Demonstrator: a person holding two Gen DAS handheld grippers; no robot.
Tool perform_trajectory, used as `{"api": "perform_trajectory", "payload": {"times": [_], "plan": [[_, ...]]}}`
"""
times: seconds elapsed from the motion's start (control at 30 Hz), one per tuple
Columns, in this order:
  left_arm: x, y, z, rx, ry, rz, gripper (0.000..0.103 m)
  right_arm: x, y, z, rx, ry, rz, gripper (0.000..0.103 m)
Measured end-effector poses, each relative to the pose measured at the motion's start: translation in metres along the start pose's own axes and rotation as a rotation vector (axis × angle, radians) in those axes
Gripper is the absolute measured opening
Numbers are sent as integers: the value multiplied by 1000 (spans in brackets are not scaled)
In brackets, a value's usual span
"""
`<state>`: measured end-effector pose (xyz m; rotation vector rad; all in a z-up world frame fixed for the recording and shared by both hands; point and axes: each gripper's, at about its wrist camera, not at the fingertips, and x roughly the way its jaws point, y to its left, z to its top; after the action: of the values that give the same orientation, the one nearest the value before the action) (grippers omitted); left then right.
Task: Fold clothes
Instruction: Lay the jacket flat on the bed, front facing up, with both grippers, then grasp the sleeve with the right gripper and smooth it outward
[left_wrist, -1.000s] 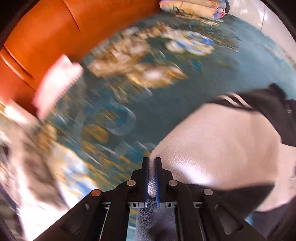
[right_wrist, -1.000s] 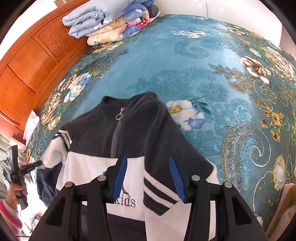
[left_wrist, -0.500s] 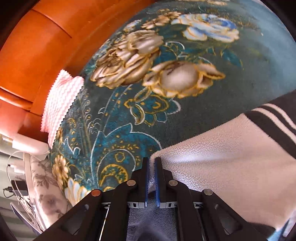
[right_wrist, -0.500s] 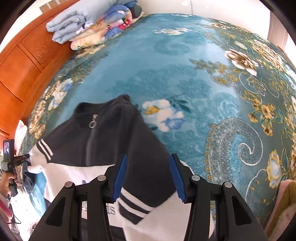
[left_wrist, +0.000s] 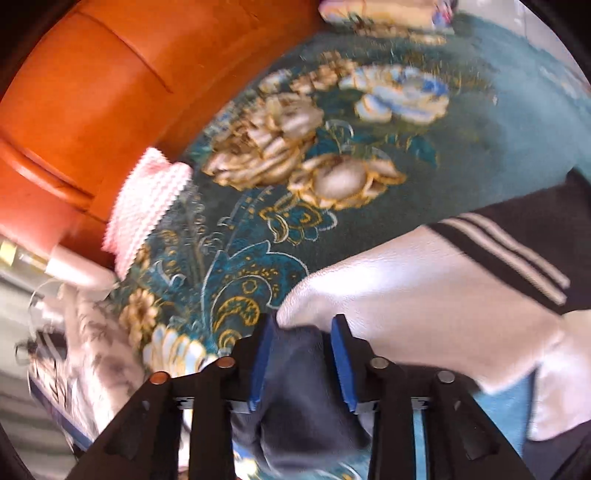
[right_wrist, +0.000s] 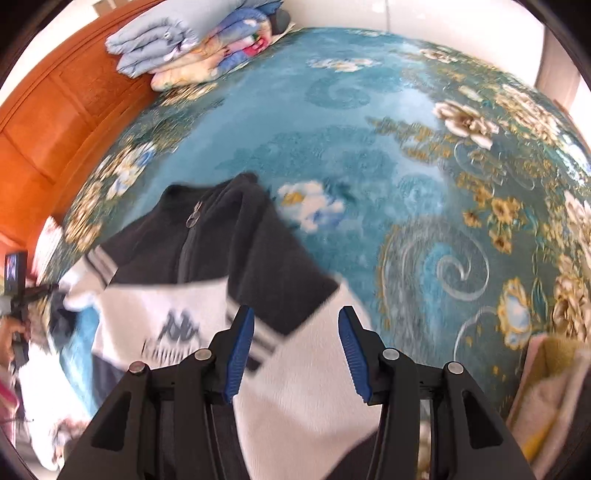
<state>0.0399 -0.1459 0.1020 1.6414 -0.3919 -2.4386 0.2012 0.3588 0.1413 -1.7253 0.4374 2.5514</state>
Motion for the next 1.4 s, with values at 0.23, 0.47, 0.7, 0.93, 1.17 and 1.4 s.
{"api": "perform_trajectory", "payload": {"times": [0.23,0.47,0.7,0.93,1.17,1.4], "plan": [[-73,-51,-59,-184,-105,-305,57,33,38,-82,-166,196,17,56],[-118,-137,-102,-174,-90,-479,57,56,29,-103,-79,220,-26,50],[-136,-193,-111,-189,-75,-500,57,33,17,-83,-95,161,-51,5],[-130,-222,-105,-190,-24,-522,57,-38,-52,13,-43,-29,-226,5],[-117,-241,-103,-174,17,-561,57,-32,-124,99,6,-51,-488,5],[-99,-248,-104,-175,78,-592,57,27,-151,132,2,25,-657,5]]}}
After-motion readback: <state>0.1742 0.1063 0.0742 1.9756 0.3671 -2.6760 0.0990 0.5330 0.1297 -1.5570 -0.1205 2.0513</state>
